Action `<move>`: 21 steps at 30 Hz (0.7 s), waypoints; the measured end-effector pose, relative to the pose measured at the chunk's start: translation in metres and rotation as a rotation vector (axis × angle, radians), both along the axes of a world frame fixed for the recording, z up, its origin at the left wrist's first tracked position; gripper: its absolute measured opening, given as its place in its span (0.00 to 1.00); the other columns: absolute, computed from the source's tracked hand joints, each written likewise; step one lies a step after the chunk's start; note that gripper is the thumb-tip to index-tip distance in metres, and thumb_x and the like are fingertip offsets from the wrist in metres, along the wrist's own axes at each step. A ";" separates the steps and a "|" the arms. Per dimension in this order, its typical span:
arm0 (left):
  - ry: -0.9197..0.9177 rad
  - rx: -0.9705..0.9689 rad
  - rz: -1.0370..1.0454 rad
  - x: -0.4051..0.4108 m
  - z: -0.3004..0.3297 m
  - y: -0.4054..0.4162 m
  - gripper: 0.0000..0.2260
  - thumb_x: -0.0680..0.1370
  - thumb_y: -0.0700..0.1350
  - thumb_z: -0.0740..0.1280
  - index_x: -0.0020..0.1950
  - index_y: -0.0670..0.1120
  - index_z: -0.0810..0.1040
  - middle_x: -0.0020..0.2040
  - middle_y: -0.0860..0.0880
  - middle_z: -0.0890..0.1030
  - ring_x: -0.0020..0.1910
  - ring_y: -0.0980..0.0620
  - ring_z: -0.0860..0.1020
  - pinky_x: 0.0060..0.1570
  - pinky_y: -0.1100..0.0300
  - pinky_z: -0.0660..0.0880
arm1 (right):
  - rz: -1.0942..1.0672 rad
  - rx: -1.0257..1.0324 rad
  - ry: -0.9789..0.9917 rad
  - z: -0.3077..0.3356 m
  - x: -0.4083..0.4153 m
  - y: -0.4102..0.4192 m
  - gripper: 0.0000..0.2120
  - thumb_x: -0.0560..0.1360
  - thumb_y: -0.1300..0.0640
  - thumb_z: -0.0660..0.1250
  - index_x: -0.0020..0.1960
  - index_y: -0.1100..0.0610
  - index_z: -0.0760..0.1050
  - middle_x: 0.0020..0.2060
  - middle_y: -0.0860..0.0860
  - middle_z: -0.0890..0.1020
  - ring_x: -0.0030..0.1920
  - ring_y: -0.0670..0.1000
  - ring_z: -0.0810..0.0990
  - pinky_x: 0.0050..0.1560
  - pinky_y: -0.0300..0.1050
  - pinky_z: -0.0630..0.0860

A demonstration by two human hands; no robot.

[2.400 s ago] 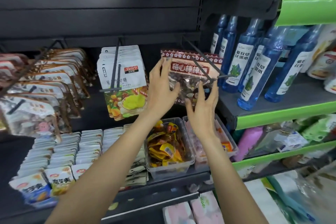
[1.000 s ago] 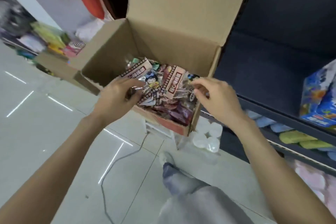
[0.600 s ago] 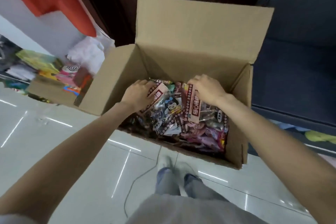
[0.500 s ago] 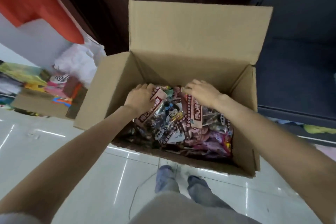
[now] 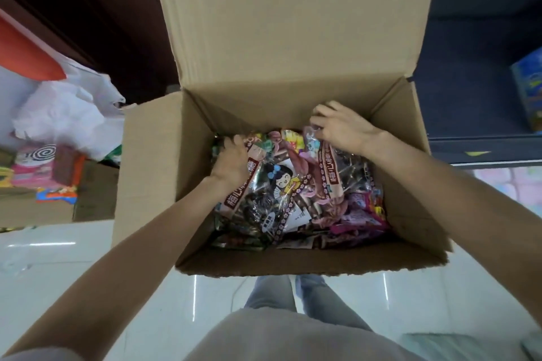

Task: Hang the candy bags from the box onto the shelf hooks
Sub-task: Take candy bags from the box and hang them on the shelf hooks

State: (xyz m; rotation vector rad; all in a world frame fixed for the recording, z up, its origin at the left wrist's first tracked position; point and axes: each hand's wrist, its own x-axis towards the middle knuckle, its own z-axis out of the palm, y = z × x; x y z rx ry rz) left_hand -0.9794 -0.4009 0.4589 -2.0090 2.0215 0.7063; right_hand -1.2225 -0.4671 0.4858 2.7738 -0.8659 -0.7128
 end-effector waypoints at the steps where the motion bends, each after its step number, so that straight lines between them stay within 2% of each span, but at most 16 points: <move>1: -0.012 0.001 -0.044 -0.001 0.001 0.001 0.18 0.77 0.31 0.62 0.66 0.38 0.65 0.60 0.36 0.74 0.56 0.39 0.77 0.51 0.52 0.74 | 0.021 -0.057 -0.103 0.004 -0.007 0.002 0.08 0.73 0.57 0.70 0.51 0.54 0.83 0.56 0.51 0.80 0.67 0.58 0.70 0.66 0.53 0.63; 3: 0.002 -0.057 -0.137 0.000 0.006 0.003 0.15 0.79 0.34 0.61 0.65 0.42 0.72 0.55 0.38 0.80 0.53 0.40 0.80 0.50 0.49 0.77 | 0.019 -0.105 -0.275 0.017 -0.022 0.008 0.06 0.65 0.60 0.77 0.41 0.55 0.83 0.46 0.51 0.83 0.62 0.60 0.76 0.65 0.54 0.62; 4: 0.034 -0.112 -0.159 0.001 0.011 0.004 0.16 0.79 0.36 0.61 0.67 0.46 0.73 0.55 0.40 0.81 0.52 0.40 0.80 0.49 0.48 0.78 | -0.003 -0.104 -0.327 0.025 -0.028 0.012 0.07 0.63 0.61 0.78 0.40 0.55 0.83 0.43 0.51 0.84 0.61 0.60 0.77 0.64 0.54 0.61; 6: 0.157 -0.267 -0.182 0.000 0.023 0.009 0.16 0.80 0.39 0.62 0.67 0.50 0.74 0.57 0.44 0.80 0.52 0.40 0.80 0.47 0.46 0.79 | -0.047 -0.102 -0.430 0.044 -0.039 0.024 0.09 0.62 0.63 0.79 0.40 0.56 0.82 0.39 0.50 0.84 0.56 0.59 0.80 0.60 0.52 0.63; 8: 0.291 -0.448 -0.260 -0.005 0.034 0.012 0.12 0.80 0.42 0.64 0.64 0.48 0.76 0.54 0.45 0.79 0.43 0.40 0.81 0.39 0.46 0.80 | -0.112 -0.086 -0.523 0.064 -0.051 0.037 0.08 0.63 0.64 0.78 0.40 0.57 0.82 0.37 0.50 0.83 0.51 0.58 0.80 0.56 0.52 0.68; 10: 0.333 -0.511 -0.325 -0.012 0.040 0.011 0.10 0.81 0.45 0.62 0.63 0.47 0.74 0.53 0.45 0.78 0.38 0.41 0.81 0.33 0.47 0.80 | -0.185 -0.055 -0.572 0.081 -0.061 0.047 0.07 0.65 0.63 0.76 0.41 0.57 0.81 0.36 0.50 0.82 0.48 0.58 0.79 0.51 0.51 0.74; 12: 0.338 -0.342 -0.297 -0.015 0.037 0.004 0.14 0.81 0.46 0.62 0.66 0.47 0.67 0.55 0.43 0.78 0.43 0.42 0.81 0.38 0.48 0.80 | -0.238 -0.048 -0.597 0.088 -0.067 0.055 0.06 0.67 0.62 0.76 0.42 0.56 0.81 0.37 0.49 0.82 0.47 0.58 0.79 0.47 0.51 0.76; 14: 0.248 -0.087 -0.303 -0.016 0.029 -0.002 0.24 0.78 0.42 0.66 0.71 0.47 0.59 0.55 0.40 0.79 0.47 0.41 0.80 0.44 0.49 0.77 | -0.265 -0.058 -0.601 0.087 -0.070 0.060 0.06 0.67 0.61 0.77 0.42 0.55 0.81 0.37 0.49 0.83 0.45 0.57 0.79 0.44 0.50 0.77; 15: 0.192 -0.026 -0.324 -0.015 0.026 -0.002 0.29 0.77 0.39 0.67 0.73 0.47 0.56 0.53 0.38 0.80 0.48 0.39 0.80 0.45 0.48 0.77 | -0.271 -0.060 -0.602 0.084 -0.070 0.063 0.07 0.67 0.61 0.77 0.42 0.55 0.81 0.38 0.49 0.83 0.44 0.57 0.79 0.43 0.50 0.77; 17: 0.119 -0.023 -0.351 -0.012 0.018 -0.001 0.34 0.75 0.35 0.65 0.76 0.47 0.51 0.53 0.37 0.80 0.48 0.37 0.80 0.48 0.45 0.77 | -0.287 -0.061 -0.611 0.080 -0.070 0.068 0.07 0.66 0.61 0.78 0.42 0.55 0.82 0.38 0.49 0.84 0.43 0.57 0.80 0.42 0.49 0.77; 21: -0.034 -0.036 -0.291 -0.003 0.007 0.002 0.25 0.78 0.33 0.60 0.72 0.40 0.56 0.53 0.37 0.80 0.50 0.37 0.81 0.47 0.46 0.77 | -0.332 -0.120 -0.667 0.080 -0.072 0.080 0.08 0.66 0.61 0.78 0.43 0.55 0.82 0.37 0.49 0.83 0.42 0.56 0.80 0.43 0.49 0.77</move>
